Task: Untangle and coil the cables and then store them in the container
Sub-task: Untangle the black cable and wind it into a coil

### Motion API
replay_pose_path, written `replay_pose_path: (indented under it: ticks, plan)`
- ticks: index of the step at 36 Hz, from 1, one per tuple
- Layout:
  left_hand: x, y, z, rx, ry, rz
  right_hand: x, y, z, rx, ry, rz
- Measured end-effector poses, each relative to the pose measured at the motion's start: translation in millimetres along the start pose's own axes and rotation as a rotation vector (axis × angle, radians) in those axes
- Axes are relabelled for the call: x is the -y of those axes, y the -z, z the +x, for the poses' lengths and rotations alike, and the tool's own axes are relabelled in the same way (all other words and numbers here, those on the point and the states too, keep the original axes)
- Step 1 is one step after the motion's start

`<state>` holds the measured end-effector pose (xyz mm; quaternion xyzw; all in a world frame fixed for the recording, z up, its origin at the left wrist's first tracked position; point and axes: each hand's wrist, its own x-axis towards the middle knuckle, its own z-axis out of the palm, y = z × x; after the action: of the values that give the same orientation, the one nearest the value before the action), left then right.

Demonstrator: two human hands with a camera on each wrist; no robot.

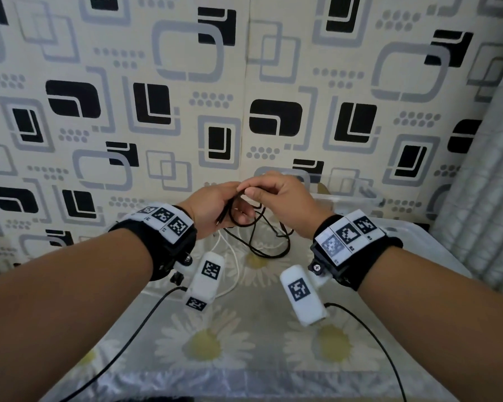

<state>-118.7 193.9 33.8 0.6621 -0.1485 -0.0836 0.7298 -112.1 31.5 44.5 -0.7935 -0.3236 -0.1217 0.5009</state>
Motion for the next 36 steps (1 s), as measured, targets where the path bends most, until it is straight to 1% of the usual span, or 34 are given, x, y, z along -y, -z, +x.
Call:
replay_pose_path:
  ticks: [5, 8, 10, 14, 18, 21, 27, 31, 36]
  plan:
    - [2, -2, -1, 0.0, 0.011, 0.027, -4, -1, 1, -0.036, -0.007, 0.099]
    - [1, -3, -3, 0.022, 0.037, 0.078, -8, 3, 0, -0.065, -0.034, 0.092]
    - [-1, -5, -4, 0.013, 0.042, 0.118, -10, 5, -1, -0.076, -0.043, 0.05]
    - [-3, -5, -3, -0.025, -0.002, 0.153, -13, 5, -1, -0.057, -0.085, 0.058]
    - [-5, 2, -4, -0.057, -0.037, 0.116, -14, 7, -2, -0.039, -0.158, 0.088]
    - [-9, 7, -4, -0.091, -0.06, 0.073, -19, 10, -4, -0.058, -0.224, 0.1]
    - [-17, 17, -1, -0.178, -0.1, -0.059, -35, 16, -11, -0.065, -0.353, -0.035]
    - [-21, 22, 0, -0.212, -0.124, -0.139, -39, 14, -13, -0.046, -0.393, -0.082]
    - [-28, 25, 2, -0.229, -0.148, -0.262, -52, 11, -10, 0.057, -0.447, -0.212]
